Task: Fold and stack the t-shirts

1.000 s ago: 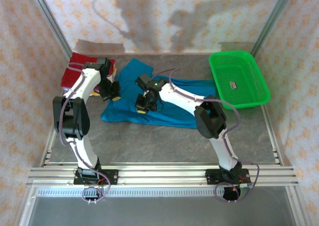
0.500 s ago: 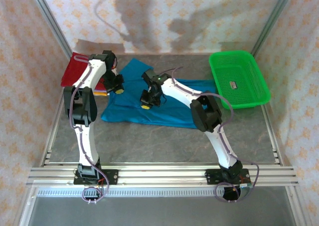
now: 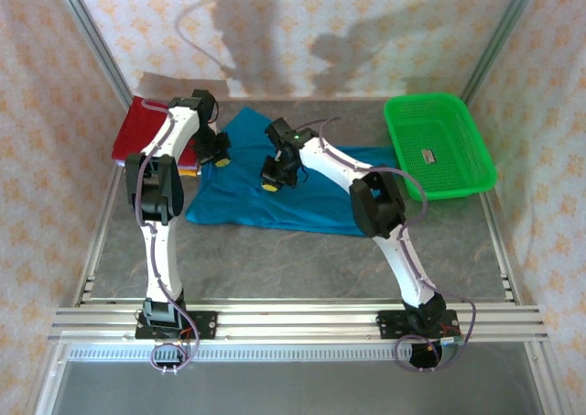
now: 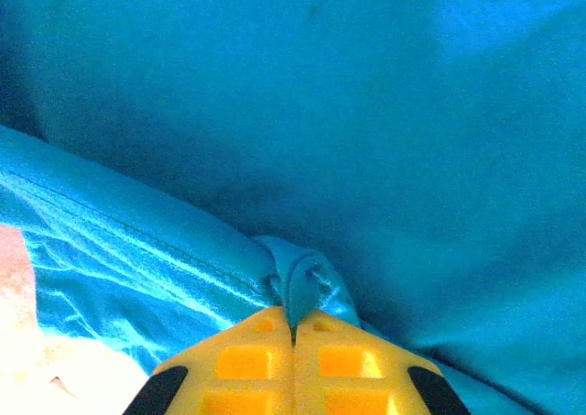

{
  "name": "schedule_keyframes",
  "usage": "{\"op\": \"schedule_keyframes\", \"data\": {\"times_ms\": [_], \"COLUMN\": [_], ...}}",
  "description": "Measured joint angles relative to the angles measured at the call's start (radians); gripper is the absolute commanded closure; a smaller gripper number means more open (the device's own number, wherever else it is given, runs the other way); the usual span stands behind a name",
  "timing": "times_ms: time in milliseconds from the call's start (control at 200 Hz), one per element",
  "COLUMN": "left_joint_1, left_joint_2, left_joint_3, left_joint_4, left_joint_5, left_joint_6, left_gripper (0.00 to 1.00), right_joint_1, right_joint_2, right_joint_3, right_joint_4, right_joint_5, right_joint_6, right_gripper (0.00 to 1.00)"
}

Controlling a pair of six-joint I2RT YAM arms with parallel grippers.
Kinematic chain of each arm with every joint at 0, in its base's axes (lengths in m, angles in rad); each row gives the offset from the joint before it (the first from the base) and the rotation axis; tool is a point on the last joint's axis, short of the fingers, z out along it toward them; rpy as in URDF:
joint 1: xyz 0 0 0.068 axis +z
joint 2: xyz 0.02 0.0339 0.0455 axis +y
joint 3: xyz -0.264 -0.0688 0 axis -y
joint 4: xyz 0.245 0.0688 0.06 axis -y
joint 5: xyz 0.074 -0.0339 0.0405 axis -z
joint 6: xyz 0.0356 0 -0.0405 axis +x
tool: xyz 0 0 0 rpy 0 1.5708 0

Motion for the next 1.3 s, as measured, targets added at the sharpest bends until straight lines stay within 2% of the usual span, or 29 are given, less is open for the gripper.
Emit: {"op": "schedule_keyframes", "data": {"times_ms": [165,340,375,486,626,736,821,1001,1151,1296], "left_joint_1": [0.0,0.0,0.0,0.0,0.0,0.0,-0.001,-0.023,-0.074,-0.105], "left_joint_2": [0.032,0.096,0.109,0.137,0.141,0.134,0.086,-0.046,-0.044,-0.003], "left_joint_3": [0.068,0.154,0.168,0.196,0.216,0.212,0.142,-0.042,-0.08,-0.077], "left_joint_4": [-0.005,-0.023,-0.024,-0.03,-0.023,-0.01,0.017,0.051,0.064,0.089], "left_joint_5": [-0.005,0.0,0.0,0.004,0.006,0.006,0.006,0.03,0.038,0.056], "left_joint_6": [0.0,-0.004,-0.004,-0.009,-0.022,-0.03,-0.031,-0.034,-0.034,-0.042], "left_gripper": [1.0,1.0,0.95,0.68,0.61,0.61,0.6,0.6,0.6,0.59], "right_joint_1": [-0.013,-0.045,-0.054,-0.083,-0.128,-0.155,-0.159,-0.147,-0.145,-0.145], "right_joint_2": [0.033,0.05,0.054,0.062,0.063,0.061,0.044,-0.142,-0.293,-0.367], "right_joint_3": [0.047,0.085,0.094,0.114,0.12,0.12,0.098,-0.128,-0.24,-0.301], "right_joint_4": [0.0,-0.001,-0.001,-0.001,-0.002,-0.026,-0.044,-0.053,-0.052,-0.037], "right_joint_5": [0.007,0.01,0.01,0.01,0.01,0.021,0.03,0.051,0.065,0.074], "right_joint_6": [0.0,0.001,0.001,0.002,-0.002,-0.02,-0.042,-0.07,-0.082,-0.089], "right_gripper": [1.0,0.95,0.92,0.76,0.67,0.66,0.66,0.64,0.64,0.64]}}
